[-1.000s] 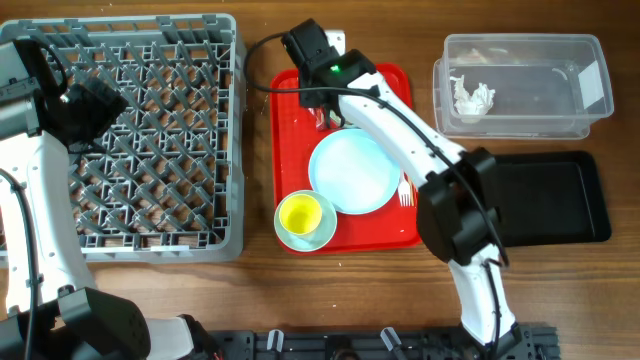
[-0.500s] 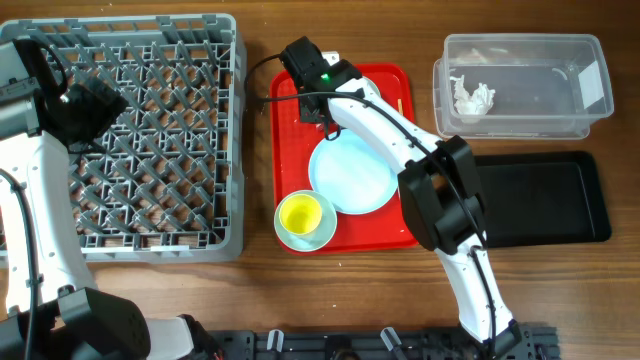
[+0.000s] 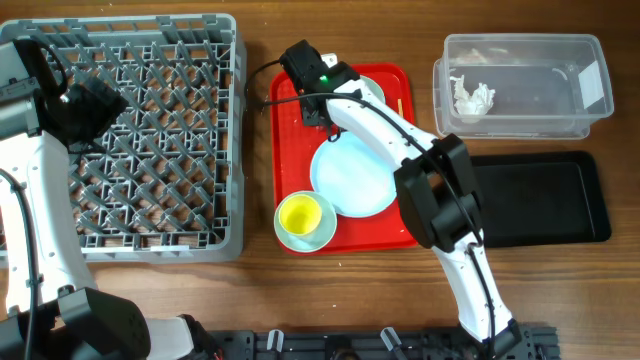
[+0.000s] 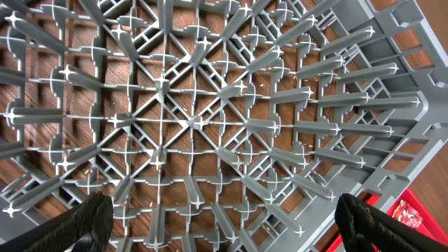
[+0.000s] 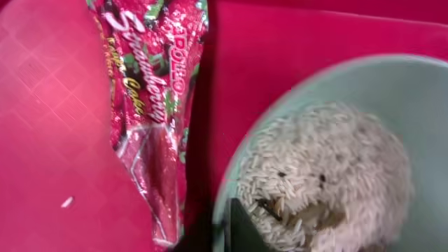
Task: Sort waste into correct bins and load items into the dishwasher rack
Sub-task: 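Grasp the pale green rice bowl rim with the right gripper, then carry the rice bowl over the black tray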
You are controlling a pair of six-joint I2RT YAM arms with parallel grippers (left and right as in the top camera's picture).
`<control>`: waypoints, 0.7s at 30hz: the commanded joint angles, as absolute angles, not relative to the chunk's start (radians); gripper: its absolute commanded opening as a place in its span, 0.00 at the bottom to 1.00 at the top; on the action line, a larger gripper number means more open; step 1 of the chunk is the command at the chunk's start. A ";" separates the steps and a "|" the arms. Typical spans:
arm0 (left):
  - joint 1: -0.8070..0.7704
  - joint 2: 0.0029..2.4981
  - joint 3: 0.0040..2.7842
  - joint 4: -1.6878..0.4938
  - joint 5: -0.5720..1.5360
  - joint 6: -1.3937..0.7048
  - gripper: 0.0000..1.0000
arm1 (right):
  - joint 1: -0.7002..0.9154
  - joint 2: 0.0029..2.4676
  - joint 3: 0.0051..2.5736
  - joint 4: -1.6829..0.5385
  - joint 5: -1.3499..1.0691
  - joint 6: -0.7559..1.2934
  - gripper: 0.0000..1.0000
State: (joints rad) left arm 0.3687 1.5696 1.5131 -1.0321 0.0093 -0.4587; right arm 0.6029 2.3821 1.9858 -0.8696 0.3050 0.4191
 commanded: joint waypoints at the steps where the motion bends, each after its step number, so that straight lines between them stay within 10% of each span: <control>1: 0.373 1.558 1.517 -1.030 0.014 -0.461 1.00 | 0.601 2.416 1.988 -0.875 0.326 0.404 0.04; 21: 0.373 1.558 1.517 -1.029 0.014 -0.461 1.00 | 0.451 2.040 2.019 -1.321 0.459 0.862 0.04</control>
